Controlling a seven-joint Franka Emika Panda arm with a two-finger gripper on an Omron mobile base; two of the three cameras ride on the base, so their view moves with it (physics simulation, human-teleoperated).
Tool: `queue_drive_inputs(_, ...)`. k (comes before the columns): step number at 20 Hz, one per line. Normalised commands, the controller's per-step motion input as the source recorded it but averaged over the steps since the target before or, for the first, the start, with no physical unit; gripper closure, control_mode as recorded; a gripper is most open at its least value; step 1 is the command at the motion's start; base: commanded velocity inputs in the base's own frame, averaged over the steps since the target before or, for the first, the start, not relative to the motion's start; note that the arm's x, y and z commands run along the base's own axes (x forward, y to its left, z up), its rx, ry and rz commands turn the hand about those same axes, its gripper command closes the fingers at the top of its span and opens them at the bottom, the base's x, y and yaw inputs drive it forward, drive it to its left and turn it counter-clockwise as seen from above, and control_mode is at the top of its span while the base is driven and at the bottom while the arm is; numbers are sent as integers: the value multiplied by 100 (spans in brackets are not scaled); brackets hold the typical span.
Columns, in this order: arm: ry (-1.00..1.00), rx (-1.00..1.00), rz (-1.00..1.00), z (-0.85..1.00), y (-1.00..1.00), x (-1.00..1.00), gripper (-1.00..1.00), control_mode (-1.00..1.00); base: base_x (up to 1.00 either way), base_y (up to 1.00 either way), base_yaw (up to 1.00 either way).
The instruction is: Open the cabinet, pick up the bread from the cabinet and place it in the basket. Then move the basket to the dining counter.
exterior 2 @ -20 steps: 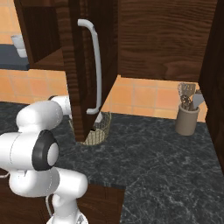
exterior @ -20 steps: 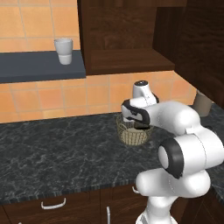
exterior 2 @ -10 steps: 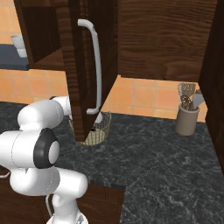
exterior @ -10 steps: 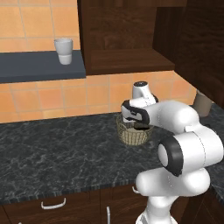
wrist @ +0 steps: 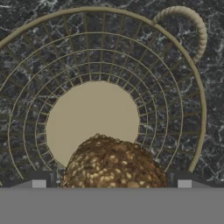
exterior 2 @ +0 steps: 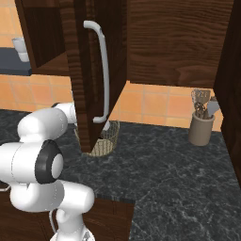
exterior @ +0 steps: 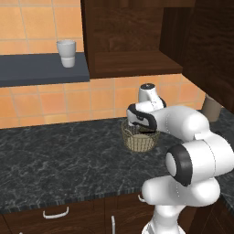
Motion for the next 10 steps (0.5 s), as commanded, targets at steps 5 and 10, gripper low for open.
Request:
queue_drive_inputs(5,-22,1,1,4,0,0,-100,-100,0,0,0)
queue_drive_inputs(10,3,0,0,10,0,7,-100,-100,0,0,0)
